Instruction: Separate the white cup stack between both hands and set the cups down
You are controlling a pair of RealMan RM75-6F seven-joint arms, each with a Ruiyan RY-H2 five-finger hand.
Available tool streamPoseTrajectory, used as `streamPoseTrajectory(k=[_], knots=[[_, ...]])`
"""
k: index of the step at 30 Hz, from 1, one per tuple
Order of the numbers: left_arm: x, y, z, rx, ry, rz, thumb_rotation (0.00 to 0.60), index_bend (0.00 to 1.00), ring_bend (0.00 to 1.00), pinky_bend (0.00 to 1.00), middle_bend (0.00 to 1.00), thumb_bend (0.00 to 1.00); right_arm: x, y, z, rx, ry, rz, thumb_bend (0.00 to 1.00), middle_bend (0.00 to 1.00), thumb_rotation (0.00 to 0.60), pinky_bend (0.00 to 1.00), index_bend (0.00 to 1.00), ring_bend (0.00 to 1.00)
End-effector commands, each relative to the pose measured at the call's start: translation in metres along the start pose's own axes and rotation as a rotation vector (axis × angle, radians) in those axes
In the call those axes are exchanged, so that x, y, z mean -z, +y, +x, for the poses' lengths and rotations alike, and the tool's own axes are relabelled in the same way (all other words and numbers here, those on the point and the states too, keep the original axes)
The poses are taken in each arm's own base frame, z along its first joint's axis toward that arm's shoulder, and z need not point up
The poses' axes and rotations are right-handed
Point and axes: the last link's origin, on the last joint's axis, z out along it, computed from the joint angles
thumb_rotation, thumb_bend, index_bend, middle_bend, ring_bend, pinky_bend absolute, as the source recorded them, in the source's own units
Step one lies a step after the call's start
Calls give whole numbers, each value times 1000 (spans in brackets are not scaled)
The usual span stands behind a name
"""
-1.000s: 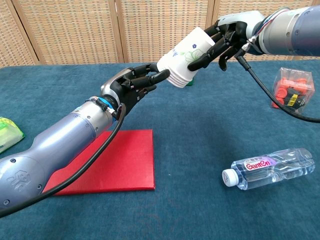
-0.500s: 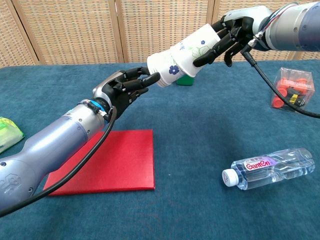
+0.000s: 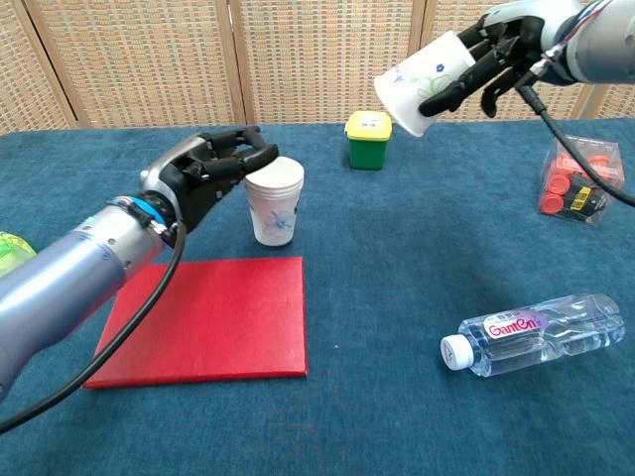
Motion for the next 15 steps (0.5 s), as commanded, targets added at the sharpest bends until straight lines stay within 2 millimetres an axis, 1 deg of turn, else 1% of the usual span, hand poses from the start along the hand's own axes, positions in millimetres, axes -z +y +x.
streamPoseTrajectory(k=[1, 3, 7, 9, 12, 15], knots=[[6, 9, 16, -85, 22, -23, 600, 664, 0, 0, 0, 356, 3, 3, 4, 3, 9, -5, 152, 612, 600, 733, 755, 487], [7, 16, 26, -141, 37, -37, 600, 664, 0, 0, 0, 356, 5, 7, 8, 13, 18, -12, 152, 612, 600, 733, 754, 487], [13, 36, 50, -345, 61, -61, 600, 664, 0, 0, 4, 355, 12, 18, 19, 86, 63, -38, 152, 611, 600, 733, 754, 487], [15, 42, 56, -409, 69, -64, 600, 664, 0, 0, 4, 356, 15, 20, 21, 104, 77, -46, 152, 611, 600, 733, 754, 487], [21, 59, 70, -594, 92, -91, 600, 664, 0, 0, 11, 356, 21, 28, 28, 194, 118, -72, 152, 609, 600, 733, 754, 487], [28, 74, 77, -678, 98, -93, 600, 664, 0, 0, 16, 355, 27, 33, 30, 253, 144, -94, 152, 608, 600, 733, 754, 487]])
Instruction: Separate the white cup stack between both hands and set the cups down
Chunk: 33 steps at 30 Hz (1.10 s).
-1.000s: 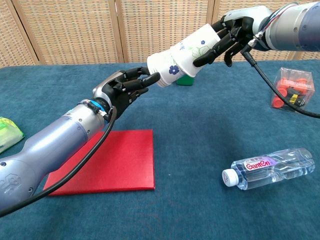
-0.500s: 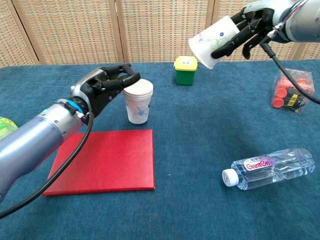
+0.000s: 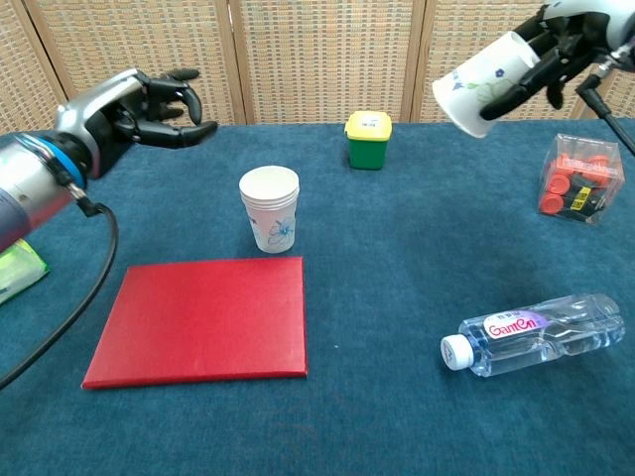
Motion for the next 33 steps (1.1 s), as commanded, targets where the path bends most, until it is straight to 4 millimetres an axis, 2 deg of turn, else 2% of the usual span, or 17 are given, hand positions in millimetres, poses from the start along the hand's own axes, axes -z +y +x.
streamPoseTrajectory(k=[1, 9, 16, 19, 29, 33], knots=[[11, 14, 30, -169, 22, -13, 600, 664, 0, 0, 16, 356, 8, 9, 3, 76, 30, -30, 152, 608, 600, 733, 754, 487], [33, 22, 53, -405, 20, -16, 600, 656, 0, 0, 8, 356, 20, 31, -2, 228, 30, -102, 152, 605, 600, 733, 754, 487], [52, 18, 76, -611, 26, 30, 600, 514, 0, 0, 0, 356, 25, 52, -3, 320, 50, -164, 152, 601, 600, 733, 754, 487], [59, 16, 85, -657, 42, 51, 600, 452, 0, 0, 0, 355, 27, 60, -4, 341, 56, -183, 152, 598, 600, 733, 754, 487], [88, 0, 106, -780, 65, 127, 600, 369, 0, 0, 0, 355, 30, 92, -18, 471, 45, -270, 152, 565, 600, 732, 754, 486], [96, -2, 112, -820, 75, 147, 600, 340, 0, 0, 0, 356, 32, 104, -24, 513, 21, -304, 152, 500, 600, 669, 754, 423]])
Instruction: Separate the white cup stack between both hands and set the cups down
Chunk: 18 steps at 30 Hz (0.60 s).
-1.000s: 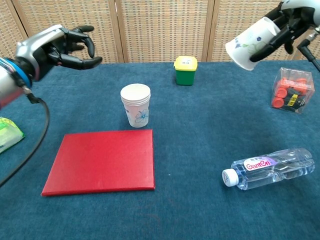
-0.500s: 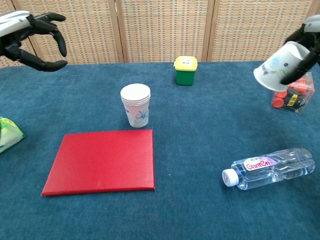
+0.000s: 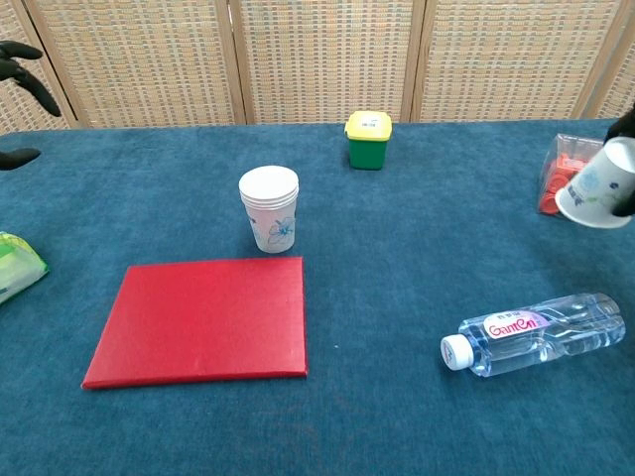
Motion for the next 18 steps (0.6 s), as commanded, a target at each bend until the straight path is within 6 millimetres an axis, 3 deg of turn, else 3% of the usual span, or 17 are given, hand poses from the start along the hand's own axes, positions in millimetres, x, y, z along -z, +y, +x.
streamPoseTrajectory(k=[1, 11, 18], knots=[[7, -5, 2, -22, 6, 16, 600, 338, 0, 0, 0, 356, 0, 6, -9, 28, -19, -21, 152, 477, 600, 643, 750, 395], [29, -16, 7, -49, 29, 50, 600, 301, 0, 0, 0, 356, 5, 17, -21, 59, -56, -47, 152, 297, 600, 438, 654, 187], [43, -21, 10, -48, 48, 64, 600, 264, 0, 0, 0, 356, 11, 22, -25, 64, -65, -44, 152, 207, 600, 354, 566, 96]])
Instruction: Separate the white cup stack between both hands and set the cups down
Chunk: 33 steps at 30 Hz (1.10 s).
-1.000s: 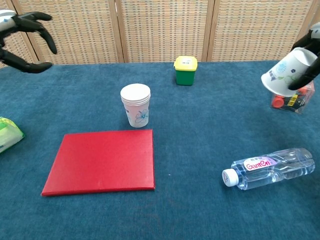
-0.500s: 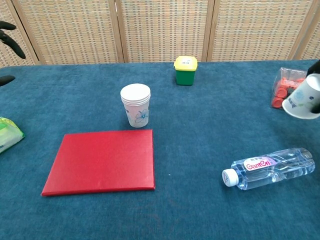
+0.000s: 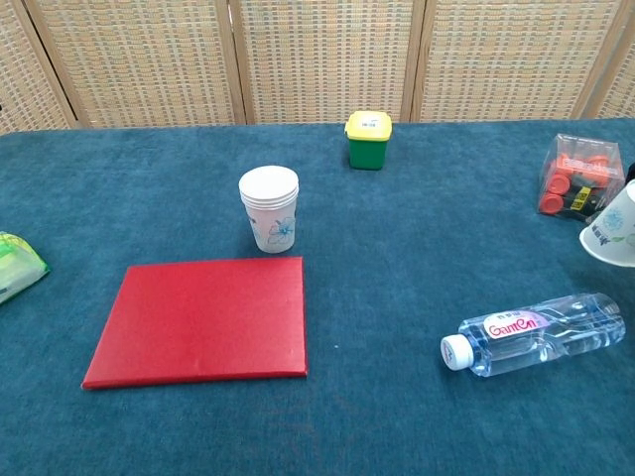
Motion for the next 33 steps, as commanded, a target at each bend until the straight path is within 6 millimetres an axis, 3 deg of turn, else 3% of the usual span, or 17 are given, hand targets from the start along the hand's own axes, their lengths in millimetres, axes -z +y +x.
streamPoseTrajectory(k=[1, 10, 17, 22, 27, 33], knots=[[6, -3, 0, 1, 12, 4, 600, 262, 0, 0, 0, 356, 2, 2, -3, 5, -6, -1, 152, 195, 600, 341, 560, 83], [19, -11, -1, 12, 21, 13, 600, 221, 0, 0, 0, 356, 4, 6, -18, 16, -40, -9, 152, 14, 600, 151, 414, 0], [25, -12, 4, 9, 37, 12, 600, 163, 0, 0, 0, 355, 9, 8, -16, 18, -26, 2, 149, 0, 600, 48, 256, 0], [31, -11, 8, 6, 48, 4, 600, 156, 0, 0, 0, 355, 17, 8, -8, 11, 4, 21, 146, 0, 600, 35, 236, 0], [42, -16, 13, -26, 39, -7, 600, 123, 0, 0, 0, 354, 40, 9, 5, -8, 62, 84, 144, 0, 600, 34, 237, 0], [57, -31, 15, -134, 2, 17, 600, 0, 0, 0, 0, 341, 70, 22, 10, 3, 118, 164, 133, 0, 600, 2, 218, 0]])
